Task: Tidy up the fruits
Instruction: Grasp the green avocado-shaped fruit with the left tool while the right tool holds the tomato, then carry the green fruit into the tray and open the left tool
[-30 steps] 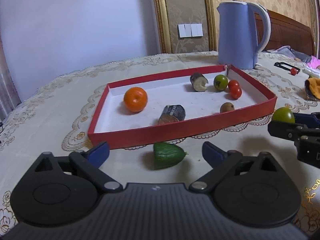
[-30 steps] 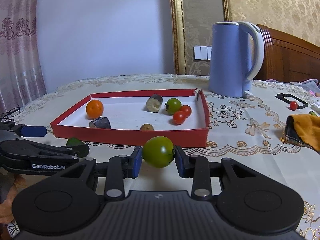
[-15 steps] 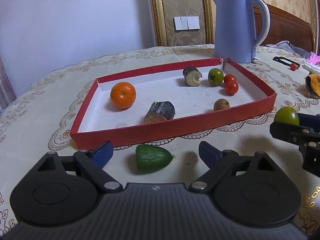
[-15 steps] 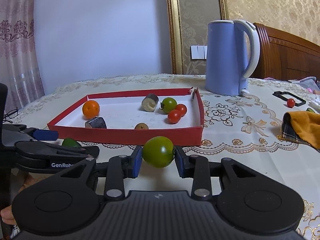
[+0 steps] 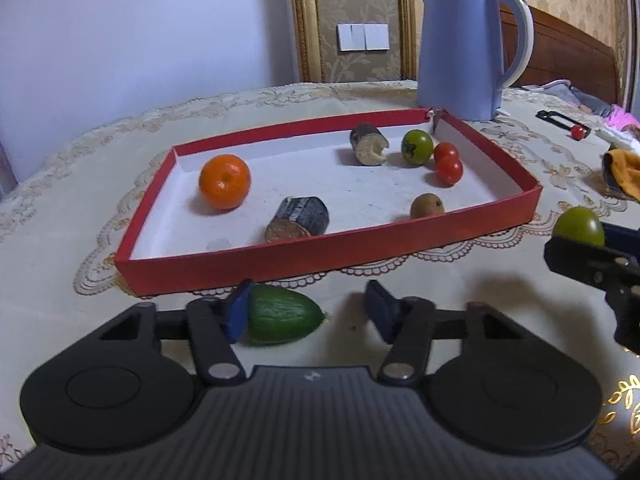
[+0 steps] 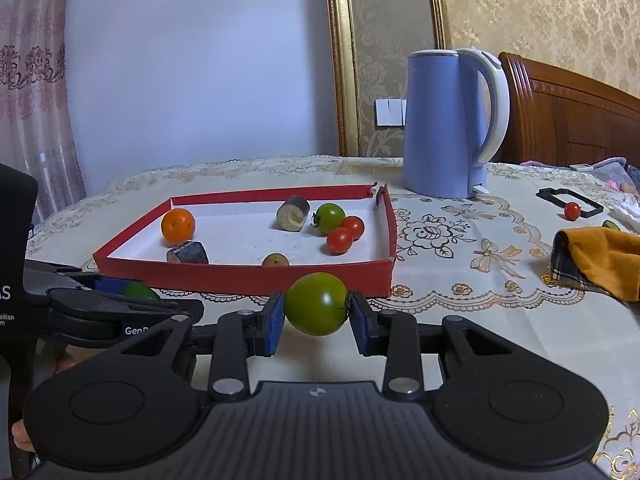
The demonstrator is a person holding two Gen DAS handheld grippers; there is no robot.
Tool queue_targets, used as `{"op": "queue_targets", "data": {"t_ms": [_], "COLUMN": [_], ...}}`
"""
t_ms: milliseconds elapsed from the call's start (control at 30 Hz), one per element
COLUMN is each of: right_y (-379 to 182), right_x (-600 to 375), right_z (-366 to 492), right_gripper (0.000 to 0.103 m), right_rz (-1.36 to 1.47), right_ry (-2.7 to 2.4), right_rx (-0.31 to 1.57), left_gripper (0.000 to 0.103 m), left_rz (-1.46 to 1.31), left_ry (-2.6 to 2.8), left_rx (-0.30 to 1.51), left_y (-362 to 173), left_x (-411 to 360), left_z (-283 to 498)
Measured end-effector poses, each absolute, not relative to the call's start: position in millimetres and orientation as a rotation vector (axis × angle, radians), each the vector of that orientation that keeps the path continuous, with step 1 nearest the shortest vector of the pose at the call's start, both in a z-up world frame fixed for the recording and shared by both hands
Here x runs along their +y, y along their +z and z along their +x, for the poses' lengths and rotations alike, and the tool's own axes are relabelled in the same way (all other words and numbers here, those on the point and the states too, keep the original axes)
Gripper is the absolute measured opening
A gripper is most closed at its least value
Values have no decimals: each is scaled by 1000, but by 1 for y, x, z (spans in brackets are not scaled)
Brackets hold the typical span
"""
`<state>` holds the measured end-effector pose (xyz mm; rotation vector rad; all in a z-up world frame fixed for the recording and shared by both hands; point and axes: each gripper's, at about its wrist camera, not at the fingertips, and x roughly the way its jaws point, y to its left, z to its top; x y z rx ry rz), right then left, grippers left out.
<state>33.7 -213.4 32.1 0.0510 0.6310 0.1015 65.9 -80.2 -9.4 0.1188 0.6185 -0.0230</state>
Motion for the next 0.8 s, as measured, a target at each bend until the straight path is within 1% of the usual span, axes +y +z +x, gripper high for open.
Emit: {"op": "queue_targets", "data": {"t_ms": [33,100,167,433,800], "right_y": [32,32,31,30,31], "right_x": [-214,-214,-214,-212,-211], "right_z": [34,34,34,33,30], "right_gripper": [34,34,34,34,34], "right_rz": [51,52,53,55,62], "right_ry": [102,103,102,107,113], "right_rx": [631,631,630,634,623], "left_gripper": [48,36,30,29,29], "left_rz": [123,125,118,85,80], "left_ry": [-19,-8,0,-15,-14], "left_rx": [616,612,608,615,523], "left_y": [-9,-8,-6,-1,33], "left_x": [-80,-79,-76,-66,-49], "left_z": [66,65,65,64,48]}}
